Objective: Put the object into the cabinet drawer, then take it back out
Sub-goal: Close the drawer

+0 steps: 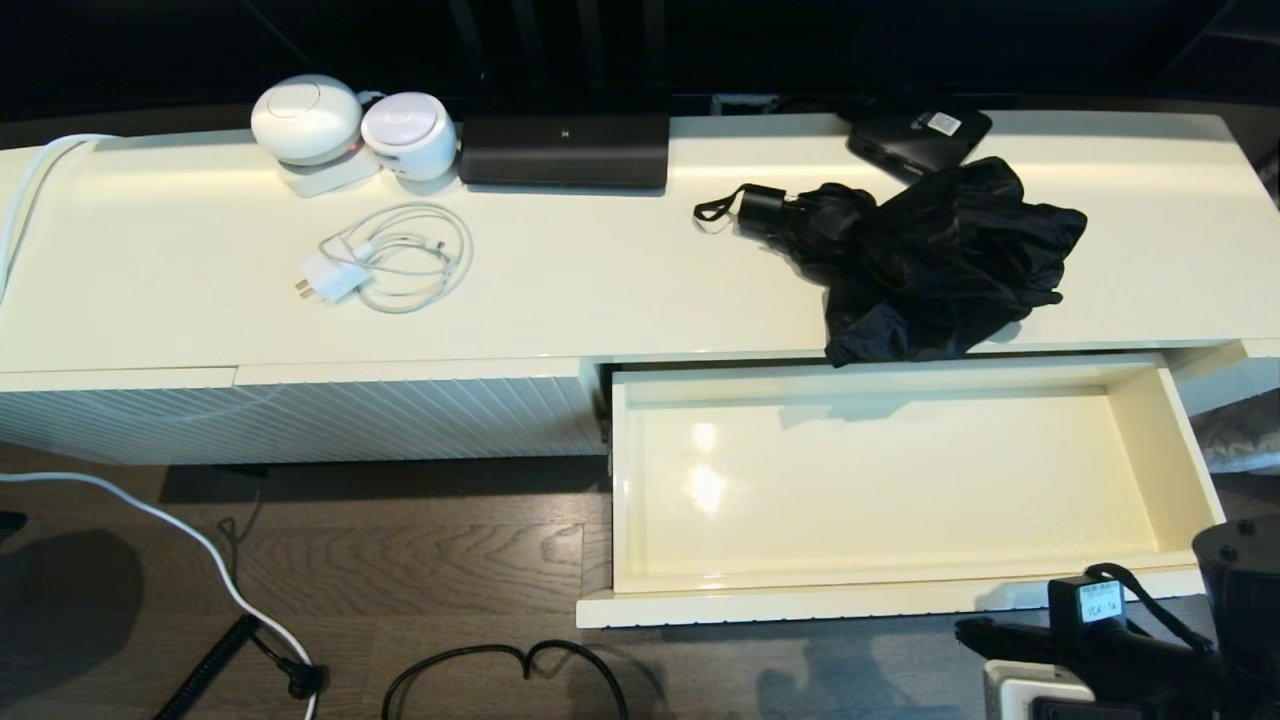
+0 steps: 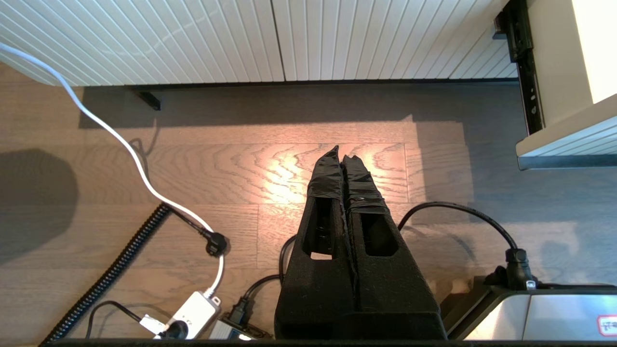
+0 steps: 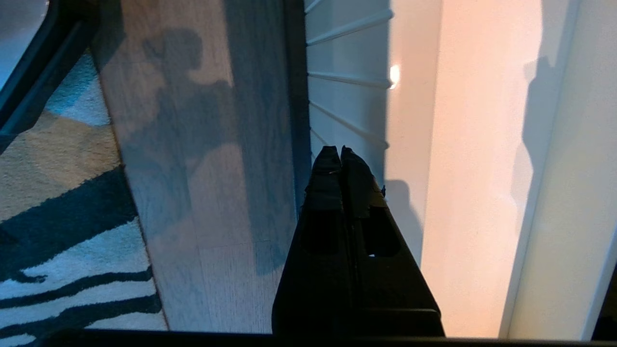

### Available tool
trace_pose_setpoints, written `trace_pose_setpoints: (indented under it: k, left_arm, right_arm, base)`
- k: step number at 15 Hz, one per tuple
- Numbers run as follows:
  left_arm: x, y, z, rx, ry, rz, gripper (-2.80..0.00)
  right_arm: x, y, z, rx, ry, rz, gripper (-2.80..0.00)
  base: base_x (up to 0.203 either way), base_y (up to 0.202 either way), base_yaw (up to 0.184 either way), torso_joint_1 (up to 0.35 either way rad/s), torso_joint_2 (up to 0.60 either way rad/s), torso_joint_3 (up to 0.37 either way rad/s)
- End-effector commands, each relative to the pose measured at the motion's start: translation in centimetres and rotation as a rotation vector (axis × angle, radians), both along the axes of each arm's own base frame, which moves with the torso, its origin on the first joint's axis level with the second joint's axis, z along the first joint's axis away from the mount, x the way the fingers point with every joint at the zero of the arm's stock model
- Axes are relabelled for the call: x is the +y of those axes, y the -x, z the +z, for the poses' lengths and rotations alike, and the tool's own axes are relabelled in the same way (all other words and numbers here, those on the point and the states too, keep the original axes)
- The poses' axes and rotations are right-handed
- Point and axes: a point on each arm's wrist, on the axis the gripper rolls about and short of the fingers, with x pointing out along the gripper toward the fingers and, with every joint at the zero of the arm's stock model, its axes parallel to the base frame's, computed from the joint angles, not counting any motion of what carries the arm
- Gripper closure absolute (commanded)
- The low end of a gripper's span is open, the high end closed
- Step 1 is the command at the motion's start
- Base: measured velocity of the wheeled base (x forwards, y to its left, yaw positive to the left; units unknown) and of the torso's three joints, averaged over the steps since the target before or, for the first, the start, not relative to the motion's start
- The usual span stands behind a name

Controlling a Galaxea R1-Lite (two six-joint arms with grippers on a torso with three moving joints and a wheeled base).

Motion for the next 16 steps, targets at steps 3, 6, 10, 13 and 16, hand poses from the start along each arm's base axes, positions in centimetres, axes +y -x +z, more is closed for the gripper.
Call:
trace_pose_setpoints:
  k: [3,6,10,13,16]
  left_arm:
    - [0.0,0.0,0.0,-0.002,0.000,0.000,0.00]
    - [0.0,0.0,0.0,-0.002,0.000,0.002,0.00]
    - [0.0,0.0,0.0,-0.002,0.000,0.000,0.00]
    - [0.0,0.0,0.0,-0.002,0.000,0.001,0.00]
    - [0.0,0.0,0.0,-0.002,-0.001,0.001,0.00]
  right_arm:
    - [0.5,-1.0,-0.3,-0.025,-0.007,0.004,0.00]
    - [0.7,-1.4,-0.4,-0.033,-0.012,0.003,0.00]
    - [1.0,-1.9,-0.2,-0.076,-0.025,0.007,0.00]
    - [0.3,-2.8,0.5,-0.156,-0.003,-0.013,0.00]
    - [0.3,-3.5,0.7,-0.198,-0.010,-0.021,0.00]
  base:
    - [0.000,0.000,0.000,0.000,0.00,0.000]
    - [0.000,0.000,0.000,0.000,0.00,0.000]
    - [0.000,0.000,0.000,0.000,0.00,0.000]
    - [0.000,0.000,0.000,0.000,0.00,0.000]
    - [0.000,0.000,0.000,0.000,0.00,0.000]
